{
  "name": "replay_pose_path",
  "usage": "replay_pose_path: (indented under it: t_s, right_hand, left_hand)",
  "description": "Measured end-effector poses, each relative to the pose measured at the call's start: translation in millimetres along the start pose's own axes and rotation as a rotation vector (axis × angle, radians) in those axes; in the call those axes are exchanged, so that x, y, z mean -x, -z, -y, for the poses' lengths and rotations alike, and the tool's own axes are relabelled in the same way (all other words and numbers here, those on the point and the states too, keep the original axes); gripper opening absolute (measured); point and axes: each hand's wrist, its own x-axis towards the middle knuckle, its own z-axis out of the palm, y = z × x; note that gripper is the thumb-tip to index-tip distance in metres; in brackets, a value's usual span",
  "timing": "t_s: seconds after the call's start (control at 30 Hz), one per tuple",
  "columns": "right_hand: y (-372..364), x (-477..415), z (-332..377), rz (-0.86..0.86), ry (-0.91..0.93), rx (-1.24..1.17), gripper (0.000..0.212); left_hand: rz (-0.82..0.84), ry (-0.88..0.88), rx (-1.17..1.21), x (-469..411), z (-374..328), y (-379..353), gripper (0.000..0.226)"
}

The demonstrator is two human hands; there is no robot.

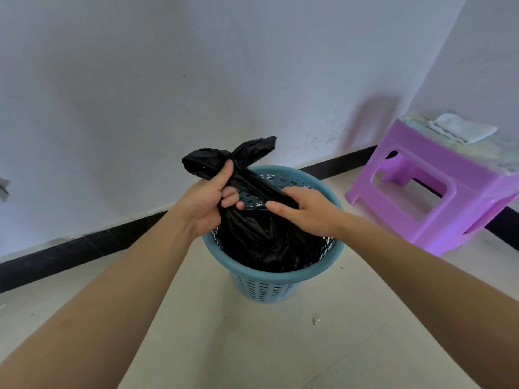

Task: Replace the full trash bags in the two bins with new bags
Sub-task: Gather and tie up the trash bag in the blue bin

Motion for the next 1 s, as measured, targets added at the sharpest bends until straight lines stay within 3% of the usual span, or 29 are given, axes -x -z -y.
replay_pose_path:
  t_s: [0.1,0.23,0.33,0.4,0.5,0.6,0.8,0.93,1.0]
  right_hand:
    - [-6,1,-4,0.014,0.024,0.05,0.023]
    - [-26,4,6,-0.027,0.029,0.188,0.055]
    - [-35,1,7,-0.123,0.07,0.332,0.038]
    - [-32,-1,8,-0.219,0.042,0.24,0.032]
    - [-23,-3,6,-0.412,-0.053,0.054,0.033]
    - [-13,-3,4,-0.488,-0.1,0.018,0.034]
    - [-12,-6,2,-0.488,-0.023,0.082,0.035]
    - [-19,-8,4,-0.462,0.102,0.263,0.037]
    - [-21,-10,6,-0.465,0.121,0.289,0.034]
  left_hand:
    - [-0.028,0.012,0.057,-5,6,1,0.038]
    - [-0.016,0.028,0.052,-6,9,-2,0.043]
    - [0.021,0.046,-0.007,-4,5,-1,0.048]
    - [0.062,0.036,-0.029,-3,1,5,0.047]
    - [0.051,0.021,0.024,0,-1,11,0.014]
    - [-0.05,-0.008,0.072,-3,4,14,0.019]
    - [-0.205,-0.097,-0.473,0,6,4,0.022]
    - [-0.321,-0.258,-1.139,-3,6,-7,0.029]
    - [-0.237,-0.245,-1.0,-3,5,-10,0.03]
